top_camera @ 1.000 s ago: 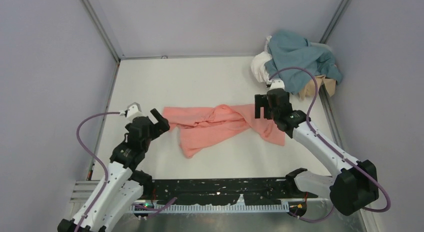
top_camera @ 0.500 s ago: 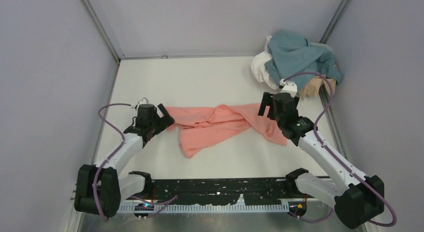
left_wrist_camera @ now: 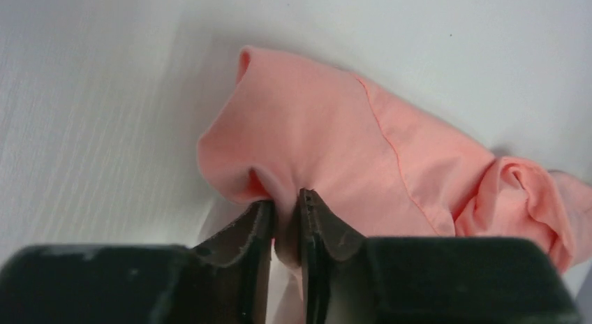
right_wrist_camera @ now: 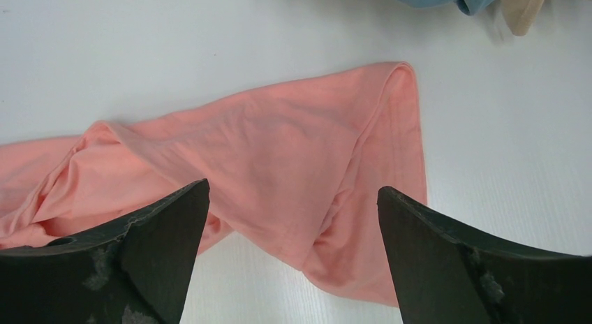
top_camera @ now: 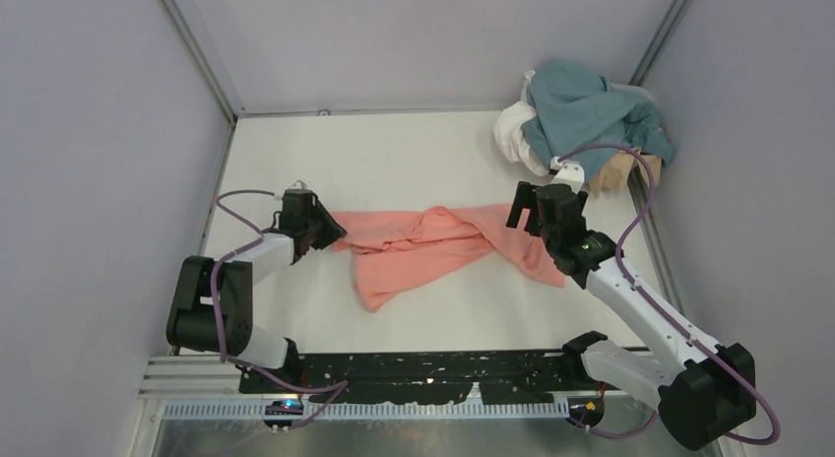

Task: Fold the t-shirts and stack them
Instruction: Flatten out the tshirt

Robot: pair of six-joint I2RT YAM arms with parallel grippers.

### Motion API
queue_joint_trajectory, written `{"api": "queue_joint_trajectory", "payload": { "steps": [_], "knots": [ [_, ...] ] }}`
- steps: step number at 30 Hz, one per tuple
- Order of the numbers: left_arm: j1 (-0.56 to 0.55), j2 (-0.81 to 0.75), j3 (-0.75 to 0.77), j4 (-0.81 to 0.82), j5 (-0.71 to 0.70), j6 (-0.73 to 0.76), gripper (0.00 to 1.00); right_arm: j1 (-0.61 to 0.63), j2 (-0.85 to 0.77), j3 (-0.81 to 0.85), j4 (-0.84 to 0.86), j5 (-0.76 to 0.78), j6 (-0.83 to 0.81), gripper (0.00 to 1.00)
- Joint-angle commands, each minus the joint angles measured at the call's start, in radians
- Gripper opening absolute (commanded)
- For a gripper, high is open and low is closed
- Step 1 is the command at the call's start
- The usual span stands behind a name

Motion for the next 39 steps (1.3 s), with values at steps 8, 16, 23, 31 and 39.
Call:
{"api": "queue_joint_trajectory", "payload": {
  "steps": [8,16,23,31,39],
  "knots": [
    [0.006,-0.128,-0.002,-0.023,-0.038,0.035,0.0,0.002,0.026,-0.067,-0.092,-0.206,0.09,0.95],
    [0.006,-0.262,-0.055,-0.035,-0.019,0.046,0.0,0.002,0.043,-0.198,0.033,-0.37,0.148,0.95],
    [0.004,-0.297,-0.064,-0.061,0.009,0.046,0.0,0.002,0.157,-0.206,0.184,-0.386,0.189,0.95],
    [0.004,-0.309,-0.071,-0.06,0.03,0.052,0.0,0.003,0.237,-0.167,0.257,-0.36,0.2,0.95],
    [0.003,-0.306,-0.069,-0.056,0.044,0.055,0.0,0.002,0.23,-0.133,0.287,-0.342,0.214,0.95]
  ]
}}
